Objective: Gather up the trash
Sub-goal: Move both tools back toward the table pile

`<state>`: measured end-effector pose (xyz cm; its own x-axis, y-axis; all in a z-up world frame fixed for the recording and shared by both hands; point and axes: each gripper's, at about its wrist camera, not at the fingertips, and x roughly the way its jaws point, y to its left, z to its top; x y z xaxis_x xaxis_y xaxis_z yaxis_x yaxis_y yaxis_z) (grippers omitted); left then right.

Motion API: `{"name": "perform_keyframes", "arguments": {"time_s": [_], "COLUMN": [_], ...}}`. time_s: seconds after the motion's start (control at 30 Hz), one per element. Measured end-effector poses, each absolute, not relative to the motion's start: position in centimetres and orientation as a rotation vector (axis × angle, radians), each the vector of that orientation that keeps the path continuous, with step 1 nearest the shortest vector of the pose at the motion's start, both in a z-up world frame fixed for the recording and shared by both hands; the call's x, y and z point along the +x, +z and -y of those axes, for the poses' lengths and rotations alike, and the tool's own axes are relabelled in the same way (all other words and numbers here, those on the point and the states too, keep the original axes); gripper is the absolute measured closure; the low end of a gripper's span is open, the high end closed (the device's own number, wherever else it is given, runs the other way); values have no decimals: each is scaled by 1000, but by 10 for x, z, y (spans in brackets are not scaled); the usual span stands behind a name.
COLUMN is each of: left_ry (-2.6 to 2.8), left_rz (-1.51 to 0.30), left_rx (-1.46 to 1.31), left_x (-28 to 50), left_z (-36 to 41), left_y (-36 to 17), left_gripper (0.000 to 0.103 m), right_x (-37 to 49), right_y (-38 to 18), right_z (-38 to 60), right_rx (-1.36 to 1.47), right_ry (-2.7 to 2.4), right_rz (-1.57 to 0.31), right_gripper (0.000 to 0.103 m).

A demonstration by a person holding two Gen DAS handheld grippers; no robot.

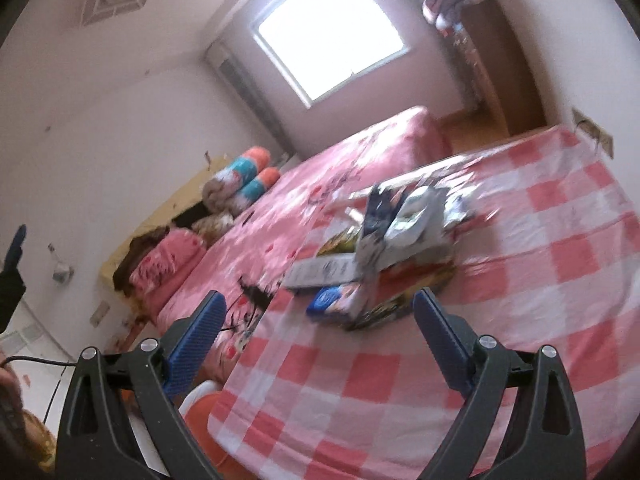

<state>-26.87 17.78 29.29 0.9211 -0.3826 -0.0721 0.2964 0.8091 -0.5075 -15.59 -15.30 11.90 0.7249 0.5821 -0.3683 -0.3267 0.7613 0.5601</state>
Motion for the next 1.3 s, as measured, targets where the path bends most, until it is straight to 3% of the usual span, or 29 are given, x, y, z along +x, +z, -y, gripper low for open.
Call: {"name": "perform_keyframes", "arguments": {"time_s": [0.13,0.4,0.67,0.83,1.03,1.3], "left_ry": [-457,-499,-594,-647,-601,-368], "left_rz": [-249,-735,-982,-947,-848,-738], "left_rx": [-568,-555,-506,-422,-290,18], "left_x": [-260,-191,-172,-179,-176,-130], "left_z": [-138,-62,-38,-43,-68,-86], "left_y": [272,129,44,52,97,130], "left_gripper": [30,30,36,36,36,36], "right_x": [-160,-159,-157,-152,-141,-109], "right_y": [127,113,91,79,58,46], "right_z": [189,250,286,322,356,321], "right_rx": [533,586,563,602,632,550], "right_ry": [463,315,190,102,1,96], "right_rz": [-509,-511,-498,-481,-502,-604], "right_gripper": [9,9,9,9,9,9]}}
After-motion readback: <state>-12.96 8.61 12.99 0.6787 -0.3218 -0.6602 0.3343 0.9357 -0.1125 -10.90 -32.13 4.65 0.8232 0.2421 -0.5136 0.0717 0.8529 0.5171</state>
